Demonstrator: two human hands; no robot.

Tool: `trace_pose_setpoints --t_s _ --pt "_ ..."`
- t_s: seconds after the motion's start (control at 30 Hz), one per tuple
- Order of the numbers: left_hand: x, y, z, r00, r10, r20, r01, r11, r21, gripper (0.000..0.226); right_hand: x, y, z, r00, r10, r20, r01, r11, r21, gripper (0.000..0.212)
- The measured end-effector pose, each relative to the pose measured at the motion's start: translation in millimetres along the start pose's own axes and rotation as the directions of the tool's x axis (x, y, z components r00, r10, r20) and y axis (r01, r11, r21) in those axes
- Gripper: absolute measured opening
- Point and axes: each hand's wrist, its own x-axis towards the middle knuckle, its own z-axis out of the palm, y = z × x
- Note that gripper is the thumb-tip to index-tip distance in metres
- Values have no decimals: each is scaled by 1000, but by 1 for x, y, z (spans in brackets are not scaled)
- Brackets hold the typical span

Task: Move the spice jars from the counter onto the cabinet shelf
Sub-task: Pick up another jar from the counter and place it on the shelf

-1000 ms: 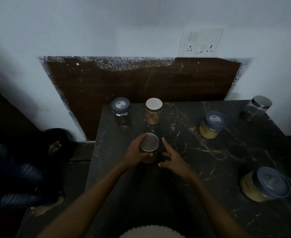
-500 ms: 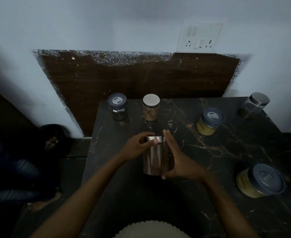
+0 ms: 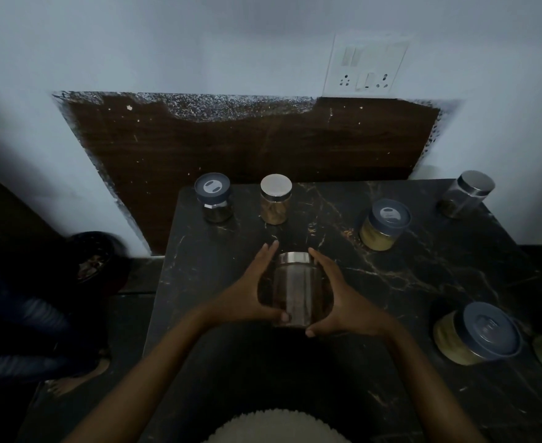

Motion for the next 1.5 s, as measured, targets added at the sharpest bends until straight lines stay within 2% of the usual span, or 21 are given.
trace_pose_setpoints --t_s 0.1,0.2,0.3,0.43,0.6,0.7,0.83,0.97,1.07,1.17,1.3,1.37,1.5 --pt "2 -3 14 994 108 29 -112 957 269 129 1 -1 0 1000 -6 -3 6 1000 -28 129" --pt "4 0 21 983 177 -44 -154 936 317 122 2 -6 -1 1000 -14 12 14 1000 -10 128" --pt "1 3 16 976 197 -90 -166 948 270 117 -2 -6 -6 999 -38 18 37 999 14 131" --pt "-6 5 10 977 185 -102 -171 977 129 117 -11 -5 -17 994 -34 100 25 995 92 133" --pt "-10 7 12 990 135 -42 -138 987 -77 115 -11 -6 -16 996 -13 91 4 995 98 131" --pt "-9 6 11 994 112 10 -112 994 8 125 -10 -12 -13 997 -6 72 3 999 50 128" --pt "-4 12 18 986 158 -55 -151 981 123 127 -9 -17 -10 998 -27 55 28 999 -15 128" --pt "-4 11 18 976 169 -134 -159 984 84 123 -10 -15 -13 998 -30 60 30 1000 4 135" --pt "-6 13 18 977 174 -124 -172 985 28 117 -13 -10 -17 996 6 91 -8 1000 25 139" --pt "-6 15 17 985 153 -74 -153 988 8 117 -15 -10 -18 999 9 45 -12 998 60 130" --pt "-2 14 18 988 153 -25 -149 981 122 130 -13 -12 -14 1000 -26 18 25 1000 13 128" --pt "2 15 20 987 159 -37 -151 975 165 128 -10 -14 -13 999 -40 15 40 999 7 128" --pt "2 13 19 976 183 -118 -169 978 119 122 -10 -13 -18 999 -51 13 51 999 10 133"
